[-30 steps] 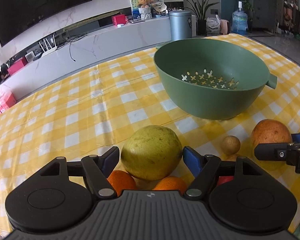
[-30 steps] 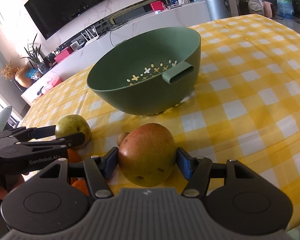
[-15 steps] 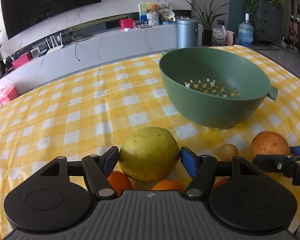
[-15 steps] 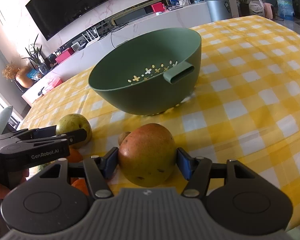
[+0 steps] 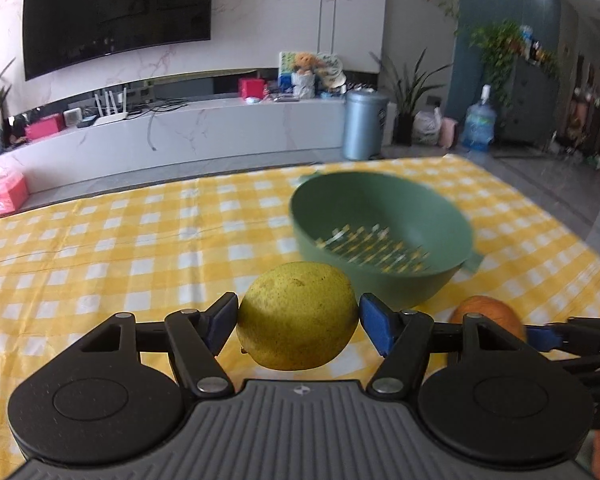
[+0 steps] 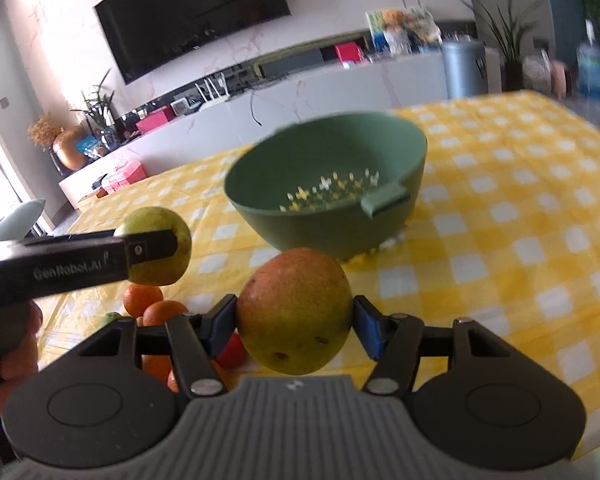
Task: Organize fruits
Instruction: 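Carry the pear and mango into the green colander and release both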
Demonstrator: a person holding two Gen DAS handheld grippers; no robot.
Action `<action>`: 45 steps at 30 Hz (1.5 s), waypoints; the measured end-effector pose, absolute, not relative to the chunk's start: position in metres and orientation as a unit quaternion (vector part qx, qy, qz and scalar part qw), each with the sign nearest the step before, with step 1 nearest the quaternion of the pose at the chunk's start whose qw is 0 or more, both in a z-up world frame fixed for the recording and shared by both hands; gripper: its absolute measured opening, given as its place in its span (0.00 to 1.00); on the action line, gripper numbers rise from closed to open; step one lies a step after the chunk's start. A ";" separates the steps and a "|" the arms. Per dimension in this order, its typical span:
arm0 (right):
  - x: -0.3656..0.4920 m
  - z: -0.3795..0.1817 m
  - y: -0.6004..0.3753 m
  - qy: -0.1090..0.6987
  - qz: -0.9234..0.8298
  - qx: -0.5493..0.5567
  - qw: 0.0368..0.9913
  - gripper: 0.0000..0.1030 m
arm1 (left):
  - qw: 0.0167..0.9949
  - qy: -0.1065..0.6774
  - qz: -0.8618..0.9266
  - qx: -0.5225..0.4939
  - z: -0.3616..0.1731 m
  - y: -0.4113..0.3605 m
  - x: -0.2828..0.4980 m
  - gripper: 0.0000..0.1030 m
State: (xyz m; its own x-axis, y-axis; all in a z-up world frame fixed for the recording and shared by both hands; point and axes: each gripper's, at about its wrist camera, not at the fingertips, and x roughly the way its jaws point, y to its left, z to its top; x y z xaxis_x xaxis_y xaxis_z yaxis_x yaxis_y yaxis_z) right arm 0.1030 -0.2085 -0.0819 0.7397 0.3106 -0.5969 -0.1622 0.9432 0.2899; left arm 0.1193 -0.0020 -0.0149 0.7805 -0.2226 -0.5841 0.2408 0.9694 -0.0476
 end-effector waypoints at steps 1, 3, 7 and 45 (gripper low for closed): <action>0.102 -0.079 -0.209 0.332 0.130 0.102 0.929 0.58 | 0.944 0.306 -0.126 0.010 -0.011 -0.003 0.120 0.74; 0.103 -0.071 -0.210 0.327 0.137 0.092 0.931 0.58 | 0.944 0.304 -0.131 0.003 -0.004 -0.006 0.123 0.74; 0.115 -0.057 -0.215 0.323 0.152 0.082 0.931 0.58 | 0.944 0.297 -0.143 -0.012 0.009 -0.014 0.132 0.74; 0.282 -0.081 -0.207 0.451 0.247 -0.174 0.840 0.58 | 0.865 0.466 -0.182 0.051 -0.044 -0.071 0.259 0.73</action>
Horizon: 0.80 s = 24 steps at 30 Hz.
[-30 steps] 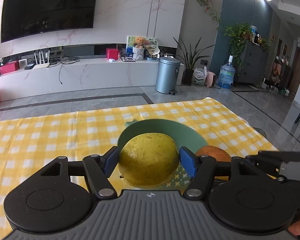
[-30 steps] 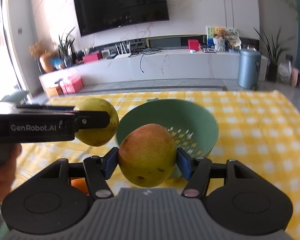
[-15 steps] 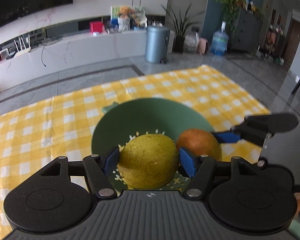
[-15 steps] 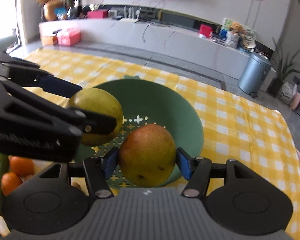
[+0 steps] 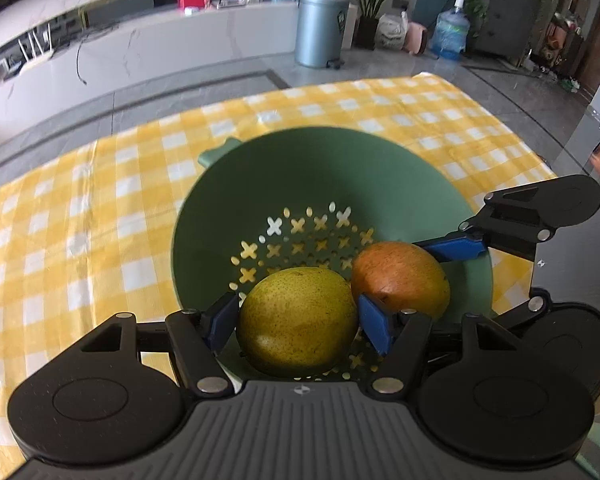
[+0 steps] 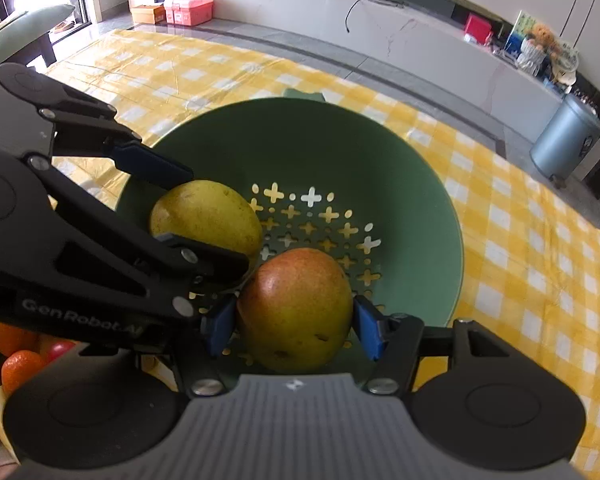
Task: Organize fruits
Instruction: 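Carry the pear and mango into the green colander and release both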
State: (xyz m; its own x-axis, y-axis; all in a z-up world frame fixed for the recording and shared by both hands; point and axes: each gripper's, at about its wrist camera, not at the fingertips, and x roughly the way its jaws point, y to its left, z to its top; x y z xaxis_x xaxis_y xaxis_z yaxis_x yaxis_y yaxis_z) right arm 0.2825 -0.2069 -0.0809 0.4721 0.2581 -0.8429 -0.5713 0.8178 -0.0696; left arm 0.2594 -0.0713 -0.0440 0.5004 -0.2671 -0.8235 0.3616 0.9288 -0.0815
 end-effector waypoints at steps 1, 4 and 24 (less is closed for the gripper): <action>0.284 -0.082 -0.207 0.456 0.249 -0.173 0.837 0.58 | 0.861 0.472 -0.181 0.051 -0.045 -0.072 0.261 0.73; 0.288 -0.084 -0.206 0.470 0.256 -0.179 0.826 0.58 | 0.861 0.472 -0.181 0.062 -0.044 -0.074 0.261 0.62; 0.294 -0.070 -0.199 0.491 0.234 -0.184 0.819 0.69 | 0.888 0.432 -0.157 0.021 -0.020 -0.055 0.244 0.68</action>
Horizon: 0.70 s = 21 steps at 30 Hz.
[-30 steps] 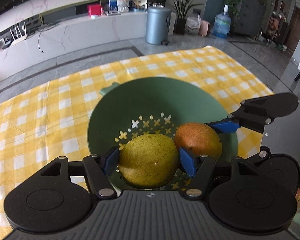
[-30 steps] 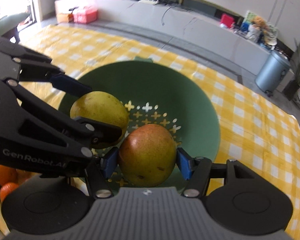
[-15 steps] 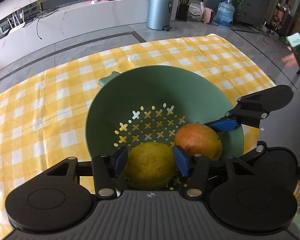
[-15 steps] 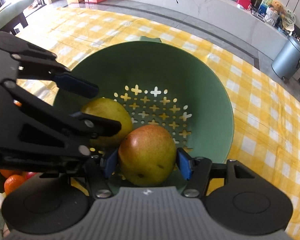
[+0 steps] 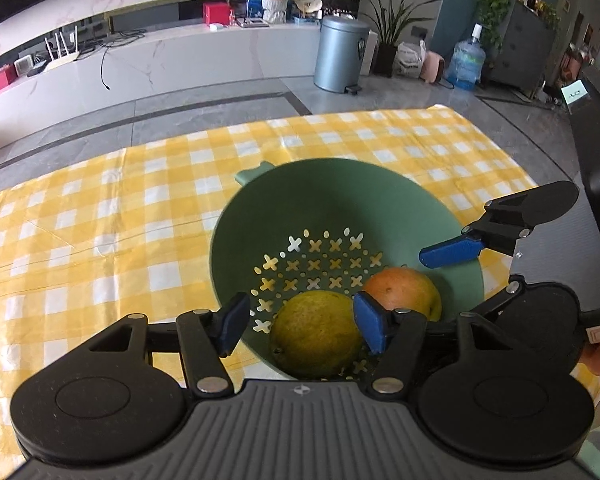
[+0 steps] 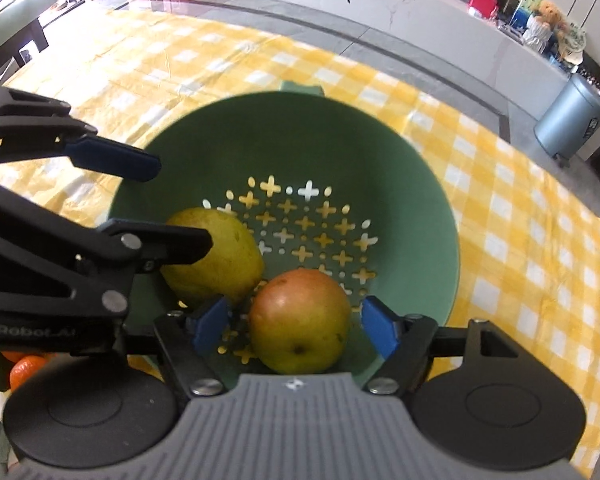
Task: Organize fruits
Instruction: 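Carry the pear and mango into the green colander and release both, then withdraw both open tools from the colander back toward the oranges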
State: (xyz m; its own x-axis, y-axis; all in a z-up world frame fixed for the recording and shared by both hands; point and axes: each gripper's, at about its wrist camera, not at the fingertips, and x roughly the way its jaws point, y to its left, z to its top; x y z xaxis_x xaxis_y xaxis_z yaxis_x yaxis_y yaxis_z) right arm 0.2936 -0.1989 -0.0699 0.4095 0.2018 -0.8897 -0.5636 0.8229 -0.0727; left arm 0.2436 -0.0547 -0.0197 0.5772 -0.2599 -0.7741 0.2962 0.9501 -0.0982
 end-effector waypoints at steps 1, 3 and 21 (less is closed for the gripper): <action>0.292 -0.067 -0.199 0.487 0.231 -0.185 0.822 0.69 | 0.889 0.430 -0.155 0.022 -0.017 -0.054 0.241 0.68; 0.288 -0.062 -0.198 0.481 0.230 -0.188 0.825 0.69 | 0.891 0.425 -0.155 0.024 -0.013 -0.053 0.236 0.68; 0.228 -0.035 -0.190 0.416 0.214 -0.158 0.870 0.72 | 0.897 0.419 -0.136 0.041 0.012 -0.025 0.177 0.68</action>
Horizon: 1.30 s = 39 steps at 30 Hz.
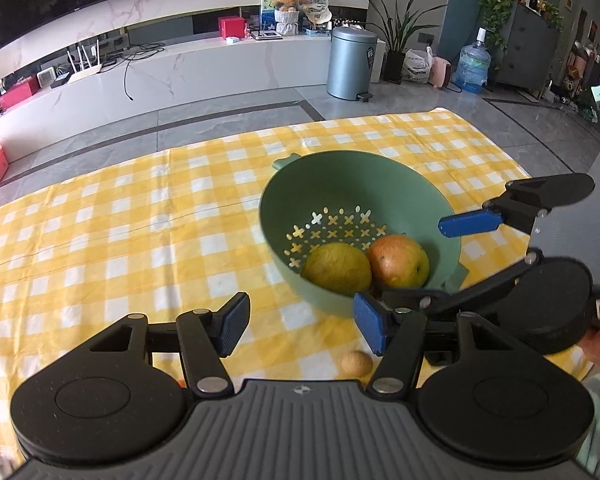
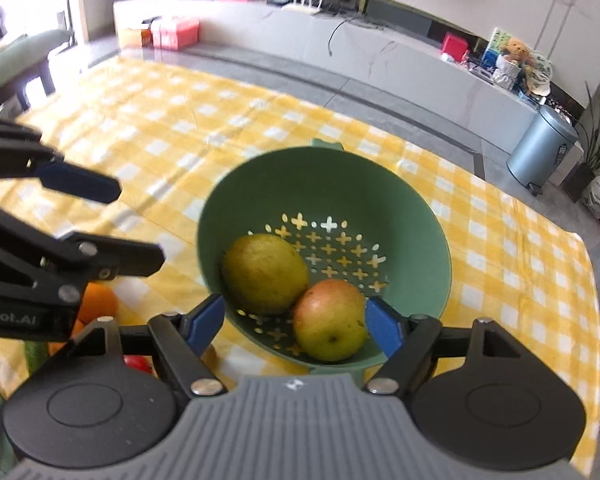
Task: Organize fruits
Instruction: 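Withdraw both open tools from the colander back toward the oranges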
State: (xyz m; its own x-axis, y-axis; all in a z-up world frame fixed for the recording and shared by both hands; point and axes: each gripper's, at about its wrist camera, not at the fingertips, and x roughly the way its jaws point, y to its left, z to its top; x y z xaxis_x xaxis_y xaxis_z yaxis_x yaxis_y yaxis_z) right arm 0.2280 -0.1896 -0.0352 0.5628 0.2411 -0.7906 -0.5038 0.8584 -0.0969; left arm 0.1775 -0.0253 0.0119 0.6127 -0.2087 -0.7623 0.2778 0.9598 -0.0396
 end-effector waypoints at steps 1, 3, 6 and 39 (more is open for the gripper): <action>0.226 -0.035 -0.190 0.412 0.213 -0.152 0.873 0.72 | 0.897 0.418 -0.136 0.046 0.011 -0.024 0.175 0.68; 0.226 -0.034 -0.188 0.408 0.212 -0.142 0.877 0.72 | 0.895 0.421 -0.133 0.060 0.007 -0.021 0.170 0.68; 0.230 -0.034 -0.186 0.413 0.219 -0.116 0.876 0.72 | 0.891 0.430 -0.120 0.076 -0.001 -0.015 0.167 0.68; 0.236 -0.058 -0.046 0.403 0.329 -0.242 0.819 0.00 | 0.875 0.474 -0.103 0.004 -0.013 0.072 0.146 0.68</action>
State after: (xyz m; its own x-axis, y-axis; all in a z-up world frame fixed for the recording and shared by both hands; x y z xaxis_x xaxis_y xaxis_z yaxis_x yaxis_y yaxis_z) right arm 0.2358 -0.0457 -0.0577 0.4584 0.3448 -0.8191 -0.7346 0.6658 -0.1309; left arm 0.1455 0.0715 -0.0134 0.5297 -0.1762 -0.8297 0.1830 0.9789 -0.0911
